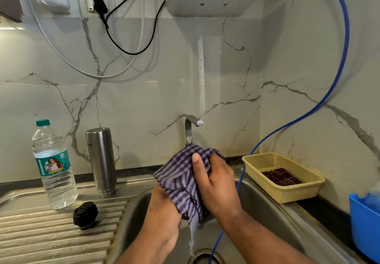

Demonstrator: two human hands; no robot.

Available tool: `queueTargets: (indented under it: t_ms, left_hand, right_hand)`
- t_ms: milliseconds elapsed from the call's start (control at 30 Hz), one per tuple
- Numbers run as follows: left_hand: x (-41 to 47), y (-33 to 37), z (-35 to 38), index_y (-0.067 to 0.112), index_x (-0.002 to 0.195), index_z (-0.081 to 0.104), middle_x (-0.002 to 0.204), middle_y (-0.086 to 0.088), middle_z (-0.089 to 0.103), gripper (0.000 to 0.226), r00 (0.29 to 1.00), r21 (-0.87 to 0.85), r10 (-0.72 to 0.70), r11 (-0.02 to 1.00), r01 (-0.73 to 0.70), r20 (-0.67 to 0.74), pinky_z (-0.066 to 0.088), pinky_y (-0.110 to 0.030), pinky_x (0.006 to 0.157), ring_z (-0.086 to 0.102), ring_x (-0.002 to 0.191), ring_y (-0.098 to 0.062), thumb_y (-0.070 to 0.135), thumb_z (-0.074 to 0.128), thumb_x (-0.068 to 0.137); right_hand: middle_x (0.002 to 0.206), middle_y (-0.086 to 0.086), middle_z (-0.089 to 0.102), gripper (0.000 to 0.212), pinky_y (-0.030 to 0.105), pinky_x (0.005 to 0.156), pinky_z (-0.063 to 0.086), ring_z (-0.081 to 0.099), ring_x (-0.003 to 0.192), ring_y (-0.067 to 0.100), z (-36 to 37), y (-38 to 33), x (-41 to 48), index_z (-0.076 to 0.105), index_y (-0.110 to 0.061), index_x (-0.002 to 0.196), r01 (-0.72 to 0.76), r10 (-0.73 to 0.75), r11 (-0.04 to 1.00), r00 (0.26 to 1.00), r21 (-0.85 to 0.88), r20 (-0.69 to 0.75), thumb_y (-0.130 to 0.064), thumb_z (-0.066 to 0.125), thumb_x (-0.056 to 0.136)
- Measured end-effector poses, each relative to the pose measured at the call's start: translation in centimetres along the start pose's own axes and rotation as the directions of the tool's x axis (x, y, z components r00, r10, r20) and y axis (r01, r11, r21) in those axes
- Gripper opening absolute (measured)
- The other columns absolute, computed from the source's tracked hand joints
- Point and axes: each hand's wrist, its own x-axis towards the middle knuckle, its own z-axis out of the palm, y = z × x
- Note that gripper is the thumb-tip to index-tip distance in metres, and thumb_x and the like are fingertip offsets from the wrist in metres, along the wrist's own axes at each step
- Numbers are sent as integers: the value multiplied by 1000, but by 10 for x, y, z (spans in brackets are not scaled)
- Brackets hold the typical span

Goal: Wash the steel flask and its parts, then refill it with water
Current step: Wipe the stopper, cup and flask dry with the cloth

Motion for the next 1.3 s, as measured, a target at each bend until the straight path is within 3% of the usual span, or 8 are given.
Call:
queueTargets:
  t_ms: [133,300,433,667,1000,1100,1167,1300]
  left_hand:
    - [5,0,-8,3,135,63,130,-26,65,42,985,-128,-167,977,172,50,40,-59,112,57,124,-49,25,41,106]
    - [6,7,-12,2,121,72,120,-21,72,46,954,-224,-259,931,289,152,49,-53,98,72,107,-36,30,39,106]
    - [7,4,-12,-2,95,79,95,-22,76,30,990,-186,-138,973,136,2,52,-46,88,75,77,-27,18,58,89]
    - [3,2,-8,0,122,72,125,-23,69,40,957,-290,-203,922,257,206,58,-51,93,70,112,-36,21,47,97]
    - [9,16,-25,-6,113,73,113,-28,72,53,974,-352,-161,913,207,157,63,-46,74,75,89,-36,33,50,84]
    - [4,14,-19,-1,108,73,104,-23,76,41,992,-205,-50,976,72,113,55,-42,78,77,84,-30,25,54,80]
    - [4,12,-17,12,88,82,94,-13,79,23,994,125,87,988,-95,64,58,-39,76,77,85,-23,10,58,87]
    - [13,7,-33,12,57,59,51,4,61,41,960,767,247,588,-257,132,41,-33,49,51,48,-9,1,53,96]
  right_hand:
    - [73,-19,51,30,11,66,36,54,72,1,-5,-2,4,42,-43,76,89,-93,995,991,-49,-100,-62,42,99]
    - [63,-27,35,34,1,59,30,45,59,-10,-9,-6,7,40,-37,72,297,-312,950,923,-101,-225,-40,60,99]
    - [67,-22,38,33,1,57,31,47,59,-8,-12,2,12,46,-30,74,237,-275,958,918,-160,-286,-42,64,99]
    - [104,-15,67,29,16,86,49,63,101,-1,-6,-1,1,69,-24,113,190,-192,979,981,70,20,-46,59,98]
    - [134,-14,58,57,22,108,43,53,128,2,-20,8,8,56,-23,139,209,-257,964,896,165,362,-57,62,94]
    - [124,-21,62,54,18,99,47,60,119,0,-17,4,2,56,-30,133,75,-148,969,938,234,312,-67,51,95]
    - [113,-19,69,47,18,90,51,66,108,-1,-15,0,1,62,-31,121,-10,-57,968,964,249,261,-67,51,94]
    - [98,-8,76,46,31,90,56,71,94,3,-11,2,8,72,-24,106,-226,159,957,934,183,321,-63,49,98]
